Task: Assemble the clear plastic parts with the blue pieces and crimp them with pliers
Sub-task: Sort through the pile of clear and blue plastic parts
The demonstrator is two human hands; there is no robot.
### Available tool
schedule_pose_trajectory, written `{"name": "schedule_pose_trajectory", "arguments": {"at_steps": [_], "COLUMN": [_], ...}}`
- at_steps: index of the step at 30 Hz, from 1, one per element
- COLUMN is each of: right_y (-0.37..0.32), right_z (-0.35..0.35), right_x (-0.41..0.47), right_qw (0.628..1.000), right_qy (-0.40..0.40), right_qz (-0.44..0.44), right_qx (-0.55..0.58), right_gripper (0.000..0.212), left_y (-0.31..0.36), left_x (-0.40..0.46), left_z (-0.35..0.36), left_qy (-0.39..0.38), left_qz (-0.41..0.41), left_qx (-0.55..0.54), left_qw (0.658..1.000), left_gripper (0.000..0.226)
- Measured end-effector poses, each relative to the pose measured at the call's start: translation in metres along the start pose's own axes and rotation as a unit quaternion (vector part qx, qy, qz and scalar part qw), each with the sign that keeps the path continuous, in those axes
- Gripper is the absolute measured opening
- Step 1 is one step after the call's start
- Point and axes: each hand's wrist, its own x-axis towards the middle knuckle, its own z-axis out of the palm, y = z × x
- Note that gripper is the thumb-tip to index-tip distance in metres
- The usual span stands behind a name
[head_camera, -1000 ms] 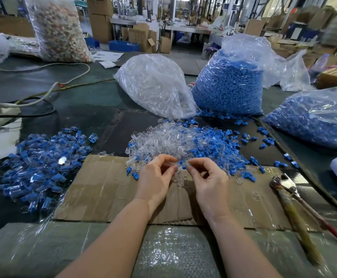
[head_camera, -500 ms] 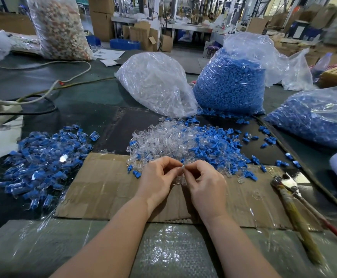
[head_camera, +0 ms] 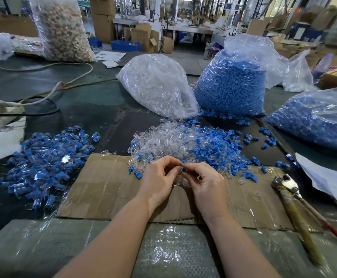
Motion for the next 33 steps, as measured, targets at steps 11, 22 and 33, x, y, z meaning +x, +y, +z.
{"name": "schedule_pose_trajectory", "arguments": {"at_steps": [11,22,33], "right_y": [-0.0048,-0.0065,-0.0078], "right_z": [-0.0033,-0.0032,-0.0066], "right_x": [0.0002,-0.0004,0.003], "right_qw": [0.998,0.996,0.993], "right_qy": [0.006,0.005,0.085], "right_qz": [-0.037,-0.035,0.06], "right_qx": [-0.052,-0.077,-0.055], "right_gripper": [0.009,0.013,0.023], "left_y": [0.0048,0.002,0.0018], "left_x": [-0.0016,-0.0017,0.0], "left_z": [-0.0024,-0.0011,0.0004], "left_qy": [-0.015,-0.012,0.0], "left_qz": [-0.005,-0.008,-0.018], "left_qx": [-0.037,-0.022,-0.021], "left_qw": [0.999,1.0,1.0], "left_gripper": [0.023,0.022,0.021]}}
